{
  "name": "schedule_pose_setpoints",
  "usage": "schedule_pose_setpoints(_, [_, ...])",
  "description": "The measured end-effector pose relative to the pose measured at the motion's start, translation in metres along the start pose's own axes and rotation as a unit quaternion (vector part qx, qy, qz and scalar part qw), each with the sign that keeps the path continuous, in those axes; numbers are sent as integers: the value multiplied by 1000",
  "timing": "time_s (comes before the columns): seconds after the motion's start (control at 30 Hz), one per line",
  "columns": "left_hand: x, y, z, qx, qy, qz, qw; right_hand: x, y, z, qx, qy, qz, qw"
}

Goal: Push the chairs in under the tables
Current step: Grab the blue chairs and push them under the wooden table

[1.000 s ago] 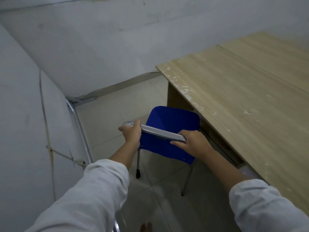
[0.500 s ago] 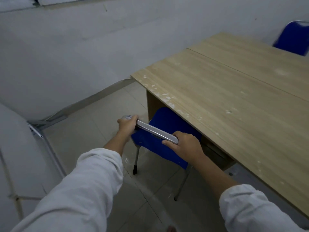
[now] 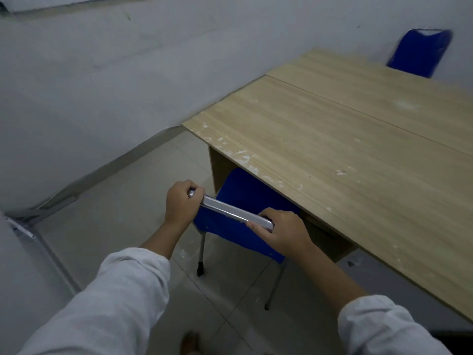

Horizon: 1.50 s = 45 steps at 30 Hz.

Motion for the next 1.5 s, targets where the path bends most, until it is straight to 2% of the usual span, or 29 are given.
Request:
schedule_pose_setpoints(0.1, [-13,-1,9,15,-22,-16,1000,-7,-2,7,-3,-25,8,1000])
schedule_pose_setpoints(0.33, [-51,-2,22,29,-62,42,997,-14,-15,25,9,-105,-54,993])
schedule_pose_setpoints(0.43, [-65,-13,13,45,-70,86,993,-15,-13,22,18,-143,-89,986])
schedule_pose_setpoints(0.57, [-99,-38,-8,57,-84,183,978,-19,-10,13,36,-182,-147,972])
schedule_pose_setpoints(0.67, [-114,-58,-25,69,-102,232,965,-21,-6,2,42,-186,-178,965])
schedule_pose_setpoints(0.93, [-129,-85,-36,77,-123,222,964,-37,7,-32,87,-156,-203,963])
schedule_pose_setpoints(1.07, [-130,-98,-45,80,-125,236,960,-42,20,-54,110,-163,-197,961])
schedule_pose_setpoints(1.27, [-123,-107,-56,84,-131,208,966,-43,29,-74,122,-164,-172,964])
schedule_pose_setpoints(1.5, [-126,-104,-56,68,-167,235,955,-45,30,-74,78,-200,-118,970])
Point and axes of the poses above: each hand's wrist, its own x-axis away from the middle knuckle, its own y-axis out of the back of the hand, z = x × y, the point moved 3 cm from there along -x, towards the middle knuckle
